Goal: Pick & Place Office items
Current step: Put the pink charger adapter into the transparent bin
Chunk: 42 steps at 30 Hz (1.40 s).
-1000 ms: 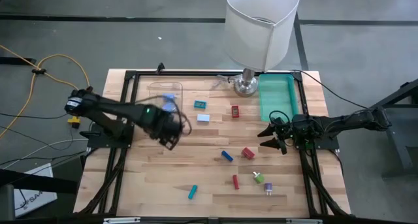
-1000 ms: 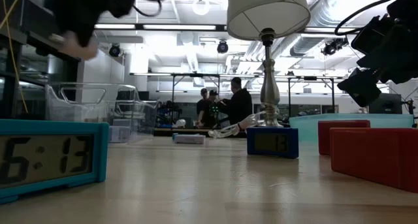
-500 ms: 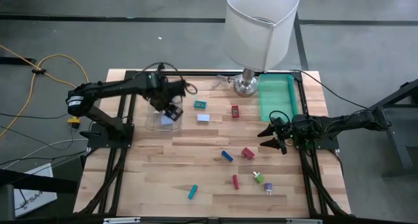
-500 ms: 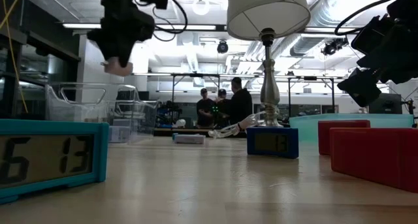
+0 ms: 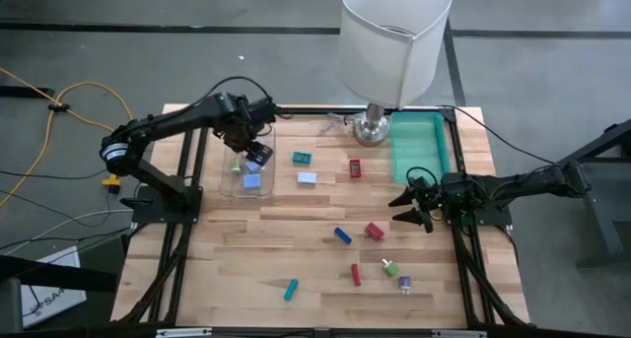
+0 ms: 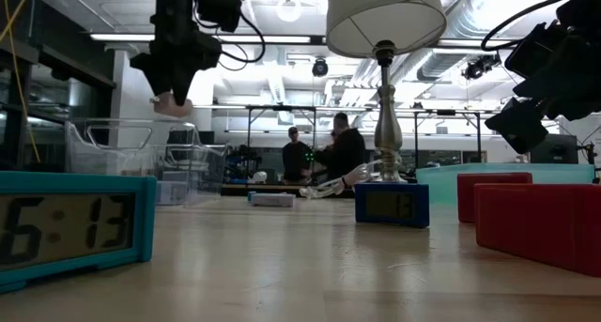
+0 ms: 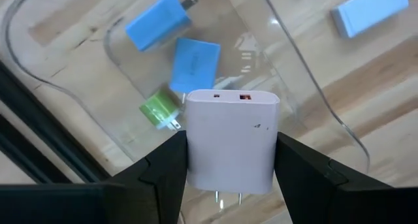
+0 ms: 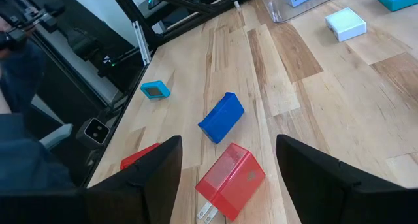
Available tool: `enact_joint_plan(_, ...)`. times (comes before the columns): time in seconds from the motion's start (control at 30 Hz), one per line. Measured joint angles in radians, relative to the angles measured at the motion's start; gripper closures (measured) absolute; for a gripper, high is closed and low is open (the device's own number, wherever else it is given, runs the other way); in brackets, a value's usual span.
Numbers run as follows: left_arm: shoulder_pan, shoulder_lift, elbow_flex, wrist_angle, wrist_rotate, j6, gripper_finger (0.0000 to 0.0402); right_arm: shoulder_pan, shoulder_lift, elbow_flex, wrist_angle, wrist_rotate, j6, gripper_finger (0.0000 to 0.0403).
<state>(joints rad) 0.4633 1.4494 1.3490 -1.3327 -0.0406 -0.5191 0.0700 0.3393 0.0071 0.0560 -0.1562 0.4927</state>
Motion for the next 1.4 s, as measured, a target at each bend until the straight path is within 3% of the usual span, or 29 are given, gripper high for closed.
enact_joint_plan(0.67,-0.040,0.126,-0.014,0.083,-0.046,0.078,0.0210,0.000,0.000,0.000,0.000,0.000,0.000,0.0167)
enact_joint_plan(1.4,-0.040,0.102,-0.305,0.394,-0.034,0.055,0.0210,0.000,0.000,0.000,0.000,0.000,0.000,0.0167)
